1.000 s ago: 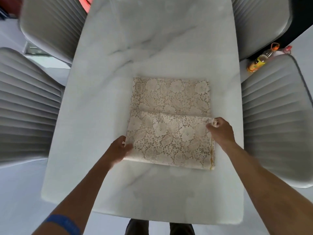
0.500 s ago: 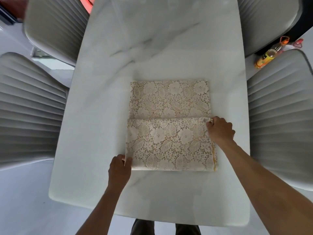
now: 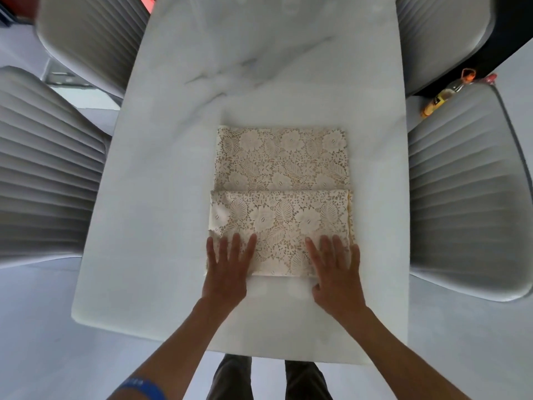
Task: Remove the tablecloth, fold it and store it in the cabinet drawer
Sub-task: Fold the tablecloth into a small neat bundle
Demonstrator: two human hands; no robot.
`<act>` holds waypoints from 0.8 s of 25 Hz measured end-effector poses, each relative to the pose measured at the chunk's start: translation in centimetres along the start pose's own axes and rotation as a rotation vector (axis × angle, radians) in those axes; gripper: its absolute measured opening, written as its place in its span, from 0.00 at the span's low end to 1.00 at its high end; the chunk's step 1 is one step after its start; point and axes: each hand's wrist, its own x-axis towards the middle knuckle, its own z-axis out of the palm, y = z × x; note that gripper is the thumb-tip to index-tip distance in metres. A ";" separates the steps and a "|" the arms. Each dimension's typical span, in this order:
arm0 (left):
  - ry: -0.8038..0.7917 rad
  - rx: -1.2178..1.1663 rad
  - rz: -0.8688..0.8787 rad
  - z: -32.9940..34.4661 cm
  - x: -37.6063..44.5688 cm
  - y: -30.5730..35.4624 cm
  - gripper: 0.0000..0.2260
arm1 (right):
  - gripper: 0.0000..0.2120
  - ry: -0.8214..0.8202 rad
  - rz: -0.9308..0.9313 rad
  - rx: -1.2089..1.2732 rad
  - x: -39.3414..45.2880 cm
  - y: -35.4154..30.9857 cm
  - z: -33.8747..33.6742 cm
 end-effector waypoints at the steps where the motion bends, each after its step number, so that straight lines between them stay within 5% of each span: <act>1: -0.028 0.021 -0.003 0.1 0.4 0.2 0.34 | 0.38 0.030 -0.006 -0.065 0.4 0.0 0.1; 4: -0.006 0.053 0.048 0.6 0.6 -0.1 0.28 | 0.31 0.114 0.043 -0.064 1.2 0.6 -0.5; 9: -0.043 0.129 0.035 -2.1 -0.4 -0.9 0.33 | 0.41 0.058 0.113 0.036 -0.2 -0.5 -2.9; 13: -0.244 -0.053 0.010 -5.6 -4.0 -0.8 0.34 | 0.42 0.005 0.202 0.184 -6.1 -1.6 -5.7; 20: -0.006 -0.312 -0.023 -14.2 -0.3 -3.8 0.27 | 0.38 0.034 0.306 0.329 -3.3 1.5 -12.3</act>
